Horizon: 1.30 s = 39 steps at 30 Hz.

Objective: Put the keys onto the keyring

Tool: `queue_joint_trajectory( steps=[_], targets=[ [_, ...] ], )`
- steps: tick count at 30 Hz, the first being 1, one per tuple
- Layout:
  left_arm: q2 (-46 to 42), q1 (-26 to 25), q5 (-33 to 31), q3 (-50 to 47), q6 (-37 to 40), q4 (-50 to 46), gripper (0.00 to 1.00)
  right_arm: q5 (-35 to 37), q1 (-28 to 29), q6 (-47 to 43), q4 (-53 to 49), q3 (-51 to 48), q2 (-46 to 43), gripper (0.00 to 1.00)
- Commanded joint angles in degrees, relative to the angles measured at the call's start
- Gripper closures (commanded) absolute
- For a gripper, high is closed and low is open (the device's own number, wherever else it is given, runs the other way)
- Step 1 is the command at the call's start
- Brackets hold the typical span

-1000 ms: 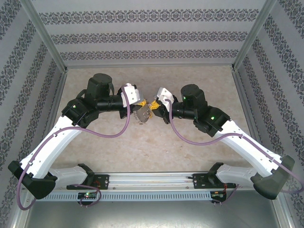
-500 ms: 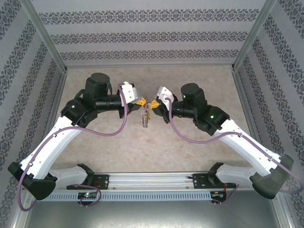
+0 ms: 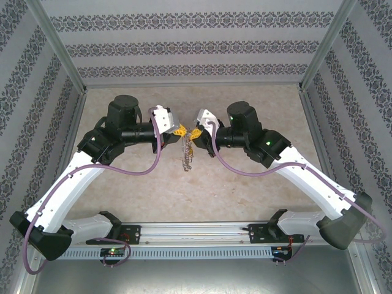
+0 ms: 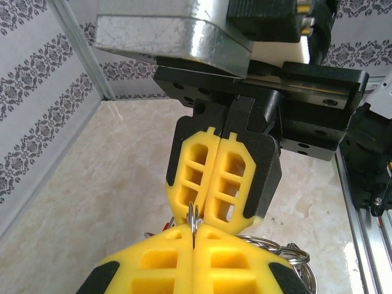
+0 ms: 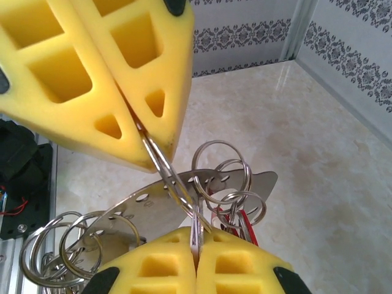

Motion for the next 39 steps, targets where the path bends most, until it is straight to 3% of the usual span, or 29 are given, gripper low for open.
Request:
queue_joint_trajectory(
  steps=[1, 6, 11, 21, 32, 39],
  targets=[
    [-1.8, 0.8, 2.4, 0.3, -0.9, 5.9, 1.0, 0.1, -0.5, -0.4, -2.8, -0.4, -1.4, 0.86],
    [-1.6, 1.2, 3.4, 0.2, -1.0, 6.1, 1.0, 5.4, -0.5, 0.4, -1.3, -2.5, -7.0, 0.68],
    [-1.8, 1.4, 6.4, -0.3, -1.1, 6.5, 1.0, 6.9, -0.5, -0.3, 2.8, -3.8, -11.0, 0.64],
    [-2.4, 2.6, 14.1, -1.2, -4.2, 9.5, 1.0, -0.9, -0.4, 3.5, 15.8, -5.6, -9.2, 0.63],
    [-2.6, 3.6, 15.9, -2.3, -5.5, 11.1, 1.0, -6.4, -0.2, 3.2, 16.7, -5.4, -7.3, 0.67],
    [-2.7, 3.9, 15.8, -2.2, -5.7, 11.2, 1.0, -5.5, 0.0, 1.5, 15.6, -6.2, -8.6, 0.68]
  ],
)
